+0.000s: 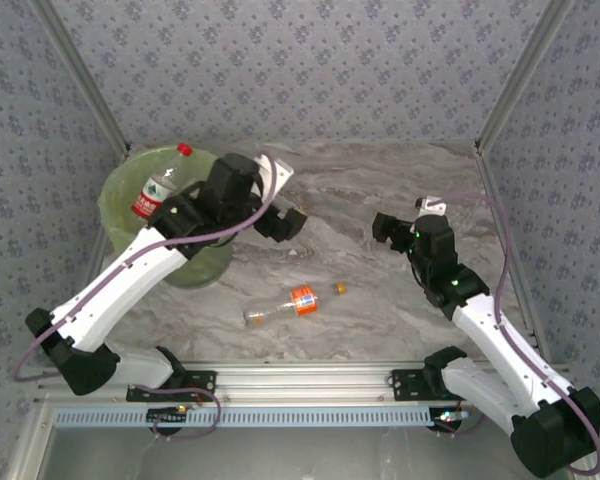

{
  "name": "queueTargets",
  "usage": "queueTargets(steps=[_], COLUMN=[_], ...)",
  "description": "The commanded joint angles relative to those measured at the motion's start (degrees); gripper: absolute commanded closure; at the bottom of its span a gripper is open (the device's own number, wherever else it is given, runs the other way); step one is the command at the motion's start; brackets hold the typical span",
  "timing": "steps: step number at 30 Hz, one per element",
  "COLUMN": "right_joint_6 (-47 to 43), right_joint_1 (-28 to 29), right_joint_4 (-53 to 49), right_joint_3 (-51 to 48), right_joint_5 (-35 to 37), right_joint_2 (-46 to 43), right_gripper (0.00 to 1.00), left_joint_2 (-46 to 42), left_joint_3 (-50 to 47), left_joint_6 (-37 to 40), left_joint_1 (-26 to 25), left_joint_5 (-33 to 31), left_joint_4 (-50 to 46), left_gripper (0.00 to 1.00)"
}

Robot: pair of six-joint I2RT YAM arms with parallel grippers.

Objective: Put the plastic bottles in the bin

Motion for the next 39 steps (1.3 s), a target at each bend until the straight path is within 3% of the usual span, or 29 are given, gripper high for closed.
queueTargets(steps=[1, 8, 14, 19, 23, 29, 39], right_joint_6=[1.13, 0.54, -6.35, -4.92, -3.08, -0.31, -0.19], right_joint_1=[-0.35, -0.38, -0.14, -0.10, -0.06, -0.07, -0.01], right_joint_4=[-2.48, -5.28, -16.57, -24.51, -25.04, -23.51, -23.77], right_joint_3=[-0.33, -1.60, 2.39, 3.33, 2.99, 1.66, 1.72], right_joint_5=[0.43, -0.19, -12.40, -10.81, -9.40, -7.93, -6.57], right_joint_2=[-1.40, -3.52, -3.75, -3.87, -4.30, -4.32, -4.66], right_gripper=[0.01, 0.01, 0.01, 0.01, 0.01, 0.01, 0.01], left_joint_2=[1.26, 2.75, 3.52, 3.74, 3.20, 7.57, 12.97], left_joint_3=[-1.43, -5.72, -11.31, -17.29, -22.53, -27.39, -31.18], left_joint_6=[5.12, 8.83, 6.50, 2.11, 0.34, 1.25, 3.80], left_joint_1=[-2.31, -6.12, -6.98, -7.07, -7.35, -9.90, -11.08], left_joint_5=[0.36, 1.85, 1.39, -0.28, 2.35, -1.76, -0.17], left_joint_4=[-1.56, -7.27, -9.63, -7.08, -2.61, 1.33, 6.38], left_gripper=[0.01, 0.01, 0.01, 0.01, 0.01, 0.01, 0.01])
